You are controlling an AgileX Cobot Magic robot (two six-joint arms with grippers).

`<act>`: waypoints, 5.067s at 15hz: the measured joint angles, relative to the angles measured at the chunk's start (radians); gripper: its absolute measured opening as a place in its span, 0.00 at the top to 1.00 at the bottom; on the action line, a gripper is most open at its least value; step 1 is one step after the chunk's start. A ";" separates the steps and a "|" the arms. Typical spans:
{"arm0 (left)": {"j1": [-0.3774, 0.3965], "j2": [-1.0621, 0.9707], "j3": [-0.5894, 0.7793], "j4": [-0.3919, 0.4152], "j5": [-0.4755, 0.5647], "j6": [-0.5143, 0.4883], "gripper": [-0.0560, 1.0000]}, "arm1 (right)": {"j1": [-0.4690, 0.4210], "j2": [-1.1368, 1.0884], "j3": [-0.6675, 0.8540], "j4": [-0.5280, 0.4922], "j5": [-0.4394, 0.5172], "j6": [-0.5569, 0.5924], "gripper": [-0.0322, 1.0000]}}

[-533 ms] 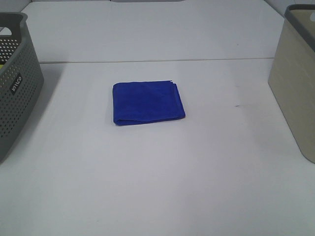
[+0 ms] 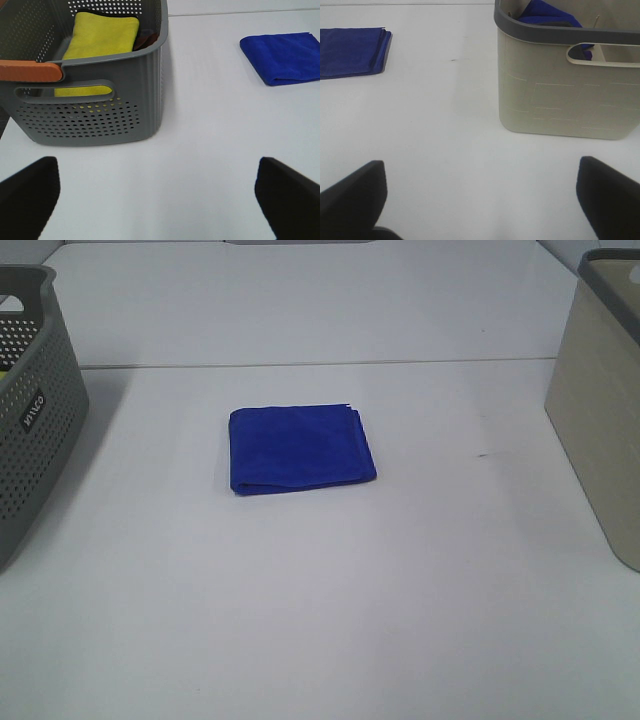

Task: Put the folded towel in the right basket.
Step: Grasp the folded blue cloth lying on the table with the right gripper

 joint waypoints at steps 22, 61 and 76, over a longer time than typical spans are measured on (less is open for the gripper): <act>0.000 0.000 0.000 0.000 0.000 0.000 0.01 | 0.000 0.000 0.000 0.000 0.000 0.001 0.02; 0.000 0.000 0.000 0.000 0.000 0.000 0.01 | 0.203 1.669 -1.102 0.375 0.045 -0.010 0.03; 0.000 0.000 0.000 0.000 0.000 0.000 0.01 | 0.223 2.573 -1.718 0.520 0.053 -0.087 0.04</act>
